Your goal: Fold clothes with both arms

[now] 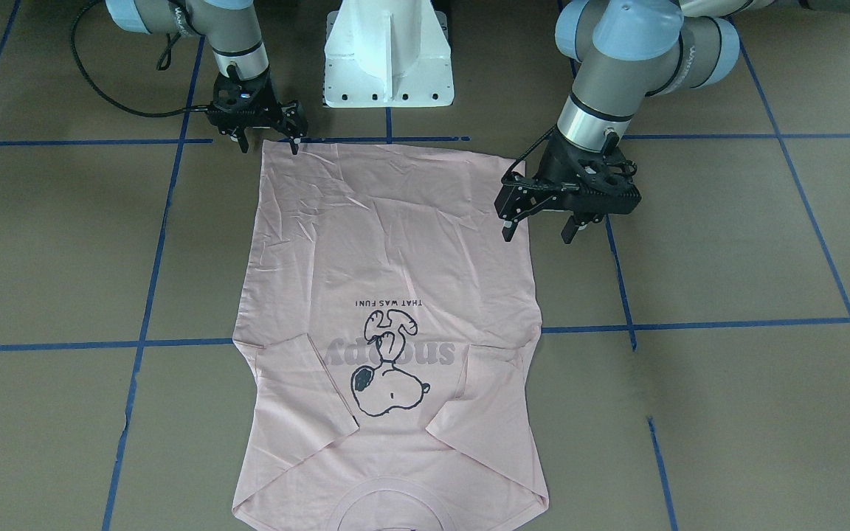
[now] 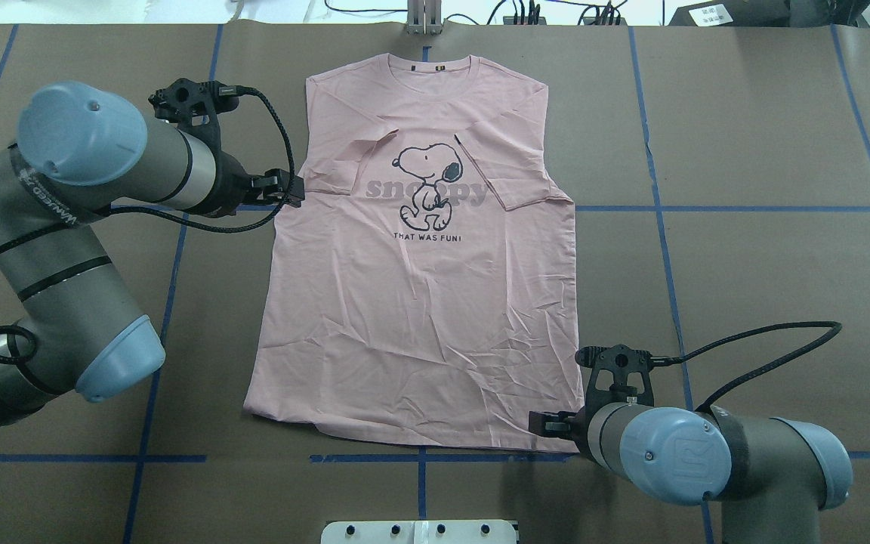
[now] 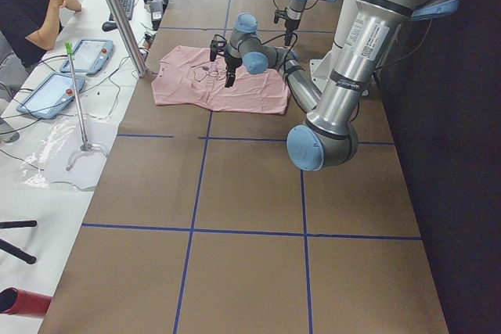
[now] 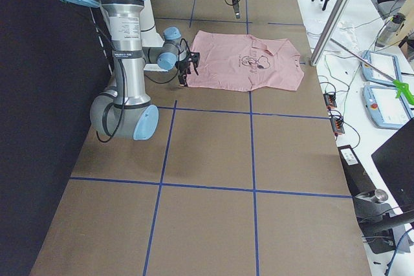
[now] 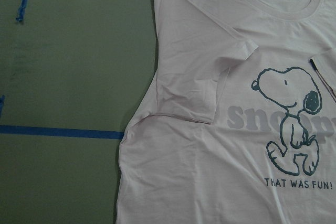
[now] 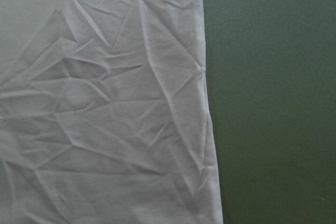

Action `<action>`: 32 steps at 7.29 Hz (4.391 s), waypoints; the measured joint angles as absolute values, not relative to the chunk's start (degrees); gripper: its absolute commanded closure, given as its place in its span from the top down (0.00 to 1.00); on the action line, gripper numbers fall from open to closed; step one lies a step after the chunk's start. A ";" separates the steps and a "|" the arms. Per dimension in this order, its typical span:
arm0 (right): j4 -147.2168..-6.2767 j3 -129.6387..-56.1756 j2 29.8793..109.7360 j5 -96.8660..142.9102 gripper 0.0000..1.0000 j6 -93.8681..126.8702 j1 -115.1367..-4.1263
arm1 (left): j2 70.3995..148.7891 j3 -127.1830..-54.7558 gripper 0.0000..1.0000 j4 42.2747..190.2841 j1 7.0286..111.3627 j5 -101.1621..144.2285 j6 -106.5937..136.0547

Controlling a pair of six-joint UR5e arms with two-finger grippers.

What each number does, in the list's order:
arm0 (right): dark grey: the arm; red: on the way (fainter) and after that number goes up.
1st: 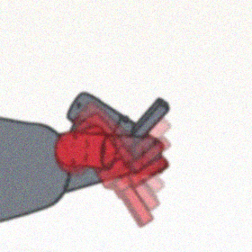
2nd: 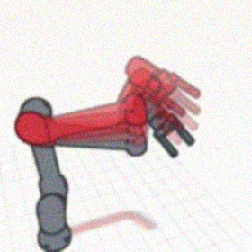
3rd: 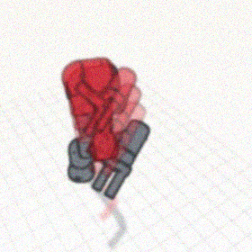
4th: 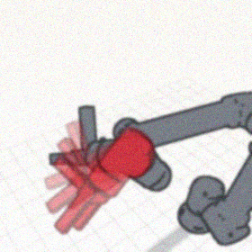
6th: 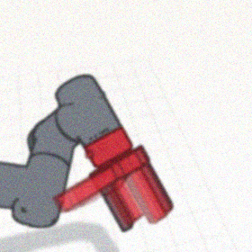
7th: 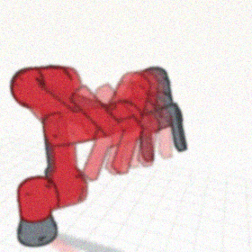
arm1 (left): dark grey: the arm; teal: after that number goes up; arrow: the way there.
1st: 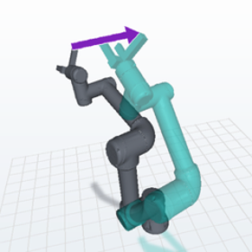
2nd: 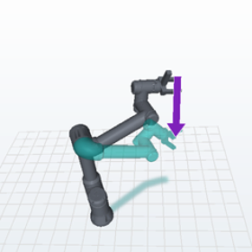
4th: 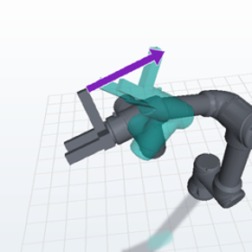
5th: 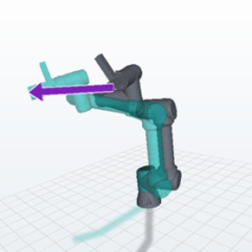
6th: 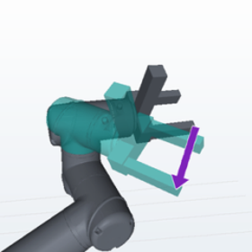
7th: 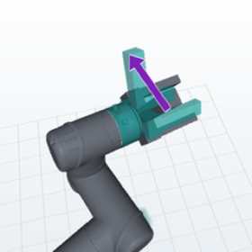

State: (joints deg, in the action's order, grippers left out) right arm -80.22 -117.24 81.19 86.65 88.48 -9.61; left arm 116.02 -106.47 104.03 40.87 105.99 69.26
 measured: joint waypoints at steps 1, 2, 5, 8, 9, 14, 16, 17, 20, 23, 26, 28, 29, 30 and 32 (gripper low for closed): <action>-80.32 -116.95 81.12 86.77 0.99 88.33 -9.35 | 115.97 -106.45 1.00 104.05 40.87 106.00 69.26; -80.38 -116.71 81.12 86.90 0.99 88.08 -9.27 | 115.94 -106.44 1.00 104.06 40.88 106.00 69.26; -80.49 -115.99 81.17 87.97 0.65 87.90 -9.44 | 115.94 -106.51 1.00 104.06 40.89 106.00 69.26; -80.45 -116.00 81.21 89.28 0.00 87.87 -9.60 | 115.98 -106.52 1.00 104.12 40.87 106.00 69.26; -80.41 -116.03 81.23 89.62 0.00 87.83 -9.76 | 115.99 -106.52 1.00 104.12 40.87 106.00 69.26; -80.35 -117.32 80.85 90.25 0.00 88.42 -11.02 | 115.40 -106.81 1.00 104.01 40.76 106.57 70.89; -80.33 -119.03 80.79 90.54 0.00 88.44 -12.01 | 111.99 -108.88 1.00 103.79 37.29 106.55 80.25; -80.28 -119.77 80.77 90.55 0.00 88.43 -12.27 | 109.50 -110.76 0.99 103.58 33.17 104.29 85.57; -79.71 -120.52 80.71 90.59 0.00 88.40 -13.34 | 104.65 -113.26 0.98 102.40 20.77 97.08 99.73; -79.63 -120.58 80.52 90.64 0.00 88.33 -13.68 | 104.15 -114.82 0.97 98.21 15.49 95.45 104.60; -79.63 -120.59 80.32 90.62 0.00 88.33 -13.71 | 103.92 -113.92 0.93 97.50 14.61 94.78 104.85; -79.63 -120.48 80.31 90.67 0.00 88.23 -13.74 | 103.90 -113.40 0.90 97.48 14.53 94.73 104.62; -79.63 -120.44 80.32 90.69 0.00 88.14 -13.80 | 103.94 -113.14 0.89 97.47 14.51 94.69 104.55; -79.63 -120.46 80.33 90.70 0.00 88.09 -13.84 | 103.99 -112.78 0.85 97.47 14.52 94.67 104.52; -79.63 -120.62 80.28 90.70 0.00 88.07 -13.93 | 104.00 -112.26 0.46 97.47 14.58 94.66 104.60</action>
